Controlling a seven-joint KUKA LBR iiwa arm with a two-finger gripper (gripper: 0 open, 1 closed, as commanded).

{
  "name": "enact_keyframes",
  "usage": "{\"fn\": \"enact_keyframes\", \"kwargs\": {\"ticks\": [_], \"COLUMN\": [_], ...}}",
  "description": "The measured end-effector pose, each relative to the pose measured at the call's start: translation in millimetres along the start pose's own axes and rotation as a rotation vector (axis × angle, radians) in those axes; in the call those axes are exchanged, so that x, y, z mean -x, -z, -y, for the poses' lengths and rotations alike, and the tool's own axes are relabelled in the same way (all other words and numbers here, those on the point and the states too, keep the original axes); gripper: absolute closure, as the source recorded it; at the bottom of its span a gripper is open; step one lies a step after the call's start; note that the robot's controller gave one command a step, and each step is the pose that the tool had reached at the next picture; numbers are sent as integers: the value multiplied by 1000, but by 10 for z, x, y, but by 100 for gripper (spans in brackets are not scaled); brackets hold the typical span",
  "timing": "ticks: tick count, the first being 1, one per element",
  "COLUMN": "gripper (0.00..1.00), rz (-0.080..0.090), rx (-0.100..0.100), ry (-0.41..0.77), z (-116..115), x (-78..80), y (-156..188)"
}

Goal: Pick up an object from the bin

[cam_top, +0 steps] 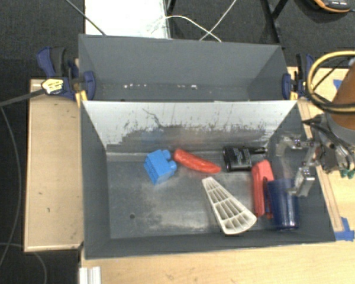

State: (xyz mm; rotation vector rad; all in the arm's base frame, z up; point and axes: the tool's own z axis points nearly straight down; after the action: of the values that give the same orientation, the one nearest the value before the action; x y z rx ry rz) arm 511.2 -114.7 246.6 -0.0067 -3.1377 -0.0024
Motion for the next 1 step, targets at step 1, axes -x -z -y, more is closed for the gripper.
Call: {"fn": "enact_keyframes", "kwargs": {"ticks": [1], "gripper": [0], "rz": [7], "rx": [-2], "ry": [6], "z": [-4], "x": [15], "y": [36]}}
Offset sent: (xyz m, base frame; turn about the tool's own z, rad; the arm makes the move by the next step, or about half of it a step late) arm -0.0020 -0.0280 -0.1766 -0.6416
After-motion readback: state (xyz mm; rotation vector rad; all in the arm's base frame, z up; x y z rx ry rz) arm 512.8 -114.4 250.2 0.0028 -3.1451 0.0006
